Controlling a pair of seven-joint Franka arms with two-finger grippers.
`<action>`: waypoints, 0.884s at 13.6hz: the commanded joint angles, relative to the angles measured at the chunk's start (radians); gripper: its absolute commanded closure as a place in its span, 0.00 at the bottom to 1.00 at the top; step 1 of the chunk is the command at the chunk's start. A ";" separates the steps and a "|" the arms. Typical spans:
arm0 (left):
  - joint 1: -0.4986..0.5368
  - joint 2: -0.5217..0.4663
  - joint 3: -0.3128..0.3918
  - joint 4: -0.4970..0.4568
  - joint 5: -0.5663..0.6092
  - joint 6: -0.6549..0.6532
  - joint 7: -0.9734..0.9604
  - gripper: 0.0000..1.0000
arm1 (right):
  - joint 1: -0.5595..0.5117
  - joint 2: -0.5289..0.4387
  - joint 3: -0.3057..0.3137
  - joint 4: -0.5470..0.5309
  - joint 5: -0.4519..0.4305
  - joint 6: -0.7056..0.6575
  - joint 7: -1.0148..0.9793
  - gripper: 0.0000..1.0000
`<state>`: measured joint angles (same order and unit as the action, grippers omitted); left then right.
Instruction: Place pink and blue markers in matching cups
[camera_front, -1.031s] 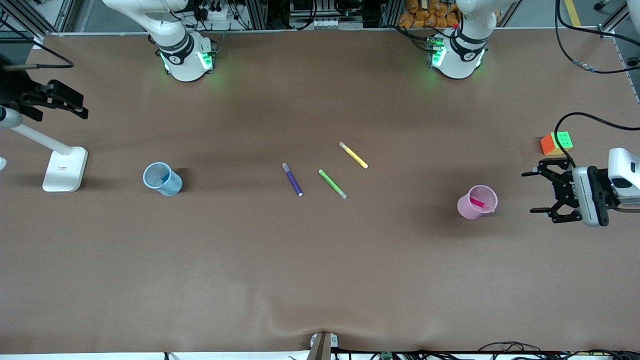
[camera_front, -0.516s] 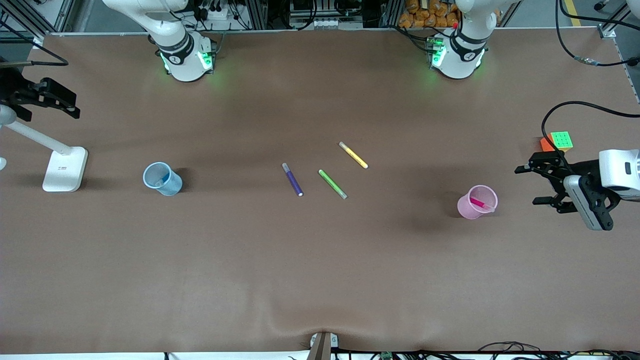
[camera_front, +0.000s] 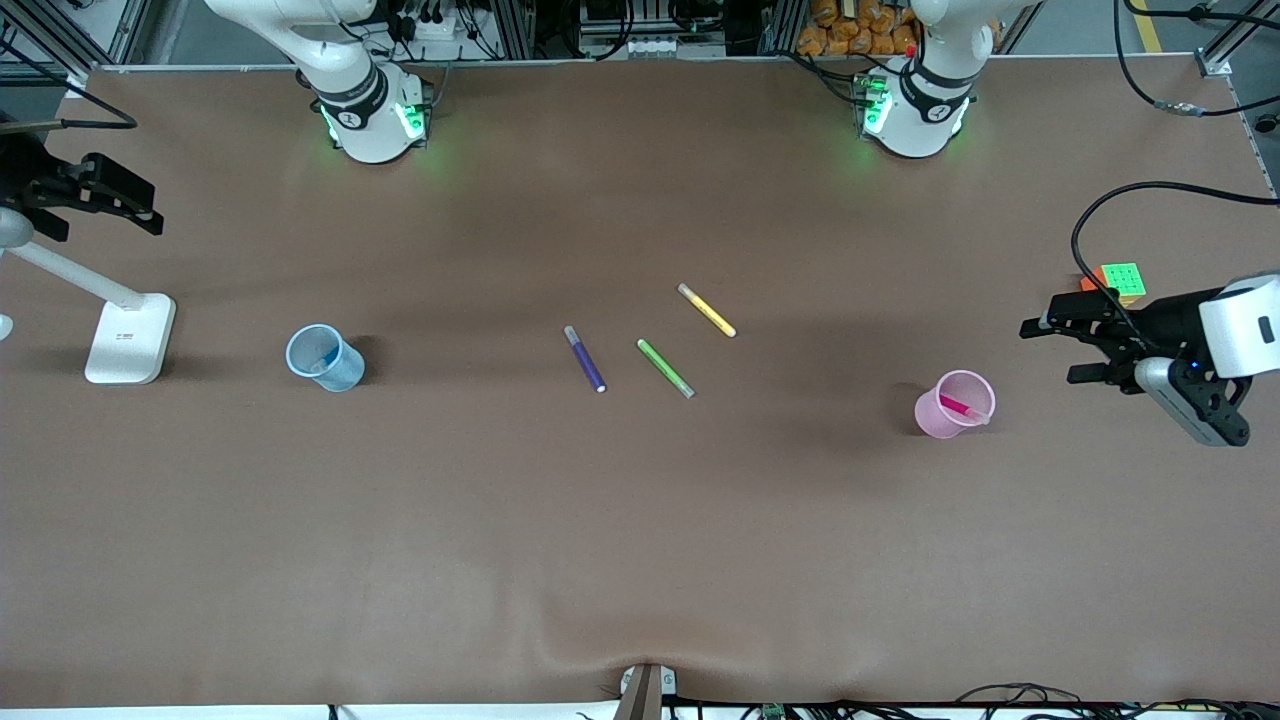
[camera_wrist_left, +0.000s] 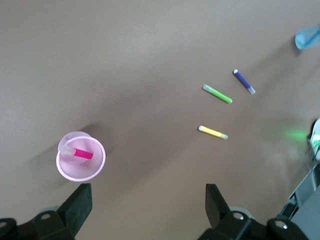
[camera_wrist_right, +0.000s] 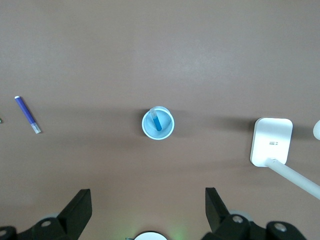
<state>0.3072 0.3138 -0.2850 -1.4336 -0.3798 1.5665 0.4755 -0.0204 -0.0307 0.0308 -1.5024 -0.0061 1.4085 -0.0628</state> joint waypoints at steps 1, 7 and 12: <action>0.007 -0.033 0.000 -0.001 0.031 -0.016 -0.127 0.00 | -0.018 -0.008 0.009 0.002 0.015 -0.006 -0.002 0.00; -0.017 -0.105 -0.011 -0.002 0.225 -0.016 -0.414 0.00 | -0.032 -0.008 0.009 -0.002 0.018 -0.002 -0.002 0.00; -0.062 -0.171 -0.019 -0.004 0.341 -0.017 -0.520 0.00 | -0.055 -0.006 0.009 -0.007 0.034 -0.002 -0.002 0.00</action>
<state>0.2744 0.1841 -0.2974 -1.4320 -0.0892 1.5631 0.0077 -0.0499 -0.0302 0.0285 -1.5040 0.0058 1.4086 -0.0627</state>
